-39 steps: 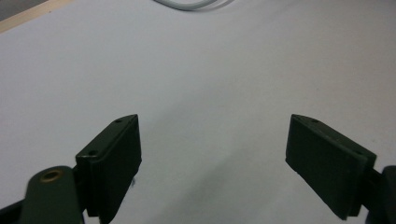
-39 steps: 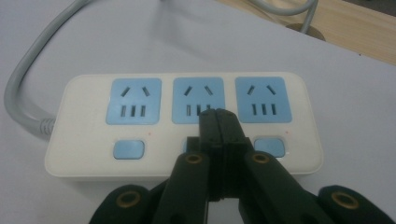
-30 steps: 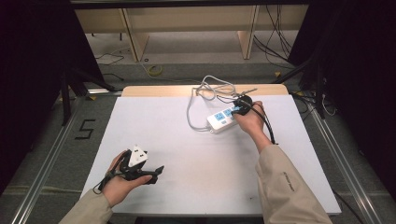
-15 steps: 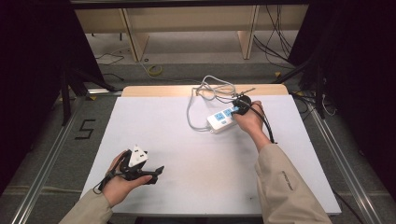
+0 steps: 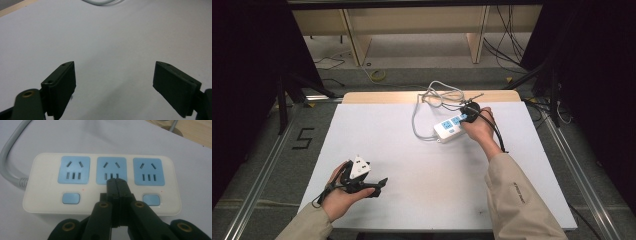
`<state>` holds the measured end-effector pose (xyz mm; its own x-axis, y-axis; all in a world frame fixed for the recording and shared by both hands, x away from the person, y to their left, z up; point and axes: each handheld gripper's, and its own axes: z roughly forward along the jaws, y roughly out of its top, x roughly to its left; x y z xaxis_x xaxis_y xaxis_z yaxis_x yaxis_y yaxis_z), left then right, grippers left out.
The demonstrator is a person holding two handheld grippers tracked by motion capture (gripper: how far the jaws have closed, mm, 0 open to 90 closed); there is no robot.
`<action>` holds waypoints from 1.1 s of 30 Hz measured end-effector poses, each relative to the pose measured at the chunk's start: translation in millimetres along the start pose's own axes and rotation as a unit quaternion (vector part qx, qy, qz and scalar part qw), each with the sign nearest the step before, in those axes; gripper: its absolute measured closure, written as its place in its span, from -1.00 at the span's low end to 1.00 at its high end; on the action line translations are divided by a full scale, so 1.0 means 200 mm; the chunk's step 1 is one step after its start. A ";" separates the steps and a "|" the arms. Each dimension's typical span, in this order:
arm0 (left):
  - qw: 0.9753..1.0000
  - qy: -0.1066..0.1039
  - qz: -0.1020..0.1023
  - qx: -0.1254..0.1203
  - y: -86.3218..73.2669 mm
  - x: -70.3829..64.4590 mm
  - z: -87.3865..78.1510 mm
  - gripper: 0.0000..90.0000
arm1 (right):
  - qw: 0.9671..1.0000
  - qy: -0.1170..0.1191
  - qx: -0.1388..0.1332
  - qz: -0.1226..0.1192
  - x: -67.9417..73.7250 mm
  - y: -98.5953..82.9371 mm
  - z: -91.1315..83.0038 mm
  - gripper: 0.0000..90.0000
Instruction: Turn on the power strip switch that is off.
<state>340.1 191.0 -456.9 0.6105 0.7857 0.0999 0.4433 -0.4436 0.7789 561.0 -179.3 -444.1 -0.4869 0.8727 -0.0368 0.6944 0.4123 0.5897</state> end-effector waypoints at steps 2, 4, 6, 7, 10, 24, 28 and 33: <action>1.000 0.000 0.000 0.000 0.00 0.00 0.00 -0.59 | 1.000 0.000 0.001 0.000 0.00 0.00 0.00 1.00; 1.000 0.000 0.000 0.000 0.00 0.00 0.00 -0.59 | 1.000 0.000 0.003 -0.001 0.00 0.00 0.00 1.00; 1.000 0.000 0.000 0.000 0.00 0.00 0.00 -0.59 | 1.000 -0.001 0.004 -0.004 0.00 0.00 0.00 1.00; 1.000 0.000 0.000 0.000 0.00 0.00 0.00 -0.59 | 1.000 0.000 0.004 -0.004 0.00 0.01 0.00 1.00; 1.000 0.000 -0.001 -0.001 0.00 0.00 0.00 -0.59 | 1.000 0.002 0.008 -0.004 0.00 0.01 0.00 1.00; 1.000 0.000 0.000 -0.001 0.00 0.00 0.00 -0.59 | 1.000 -0.001 0.017 -0.010 0.00 0.02 0.00 1.00; 1.000 -0.001 0.000 -0.001 0.00 0.00 0.00 -0.59 | 1.000 -0.002 0.019 -0.012 0.01 0.02 0.01 1.00; 1.000 -0.001 0.000 0.000 0.00 0.00 0.00 -0.59 | 1.000 -0.004 0.023 -0.014 0.01 0.02 0.01 1.00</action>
<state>339.8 190.8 -457.1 0.6115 0.7851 0.0986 0.4436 -0.4434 0.7789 564.0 -175.4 -442.3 -0.5019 0.8629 -0.0599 0.7045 0.4480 0.5504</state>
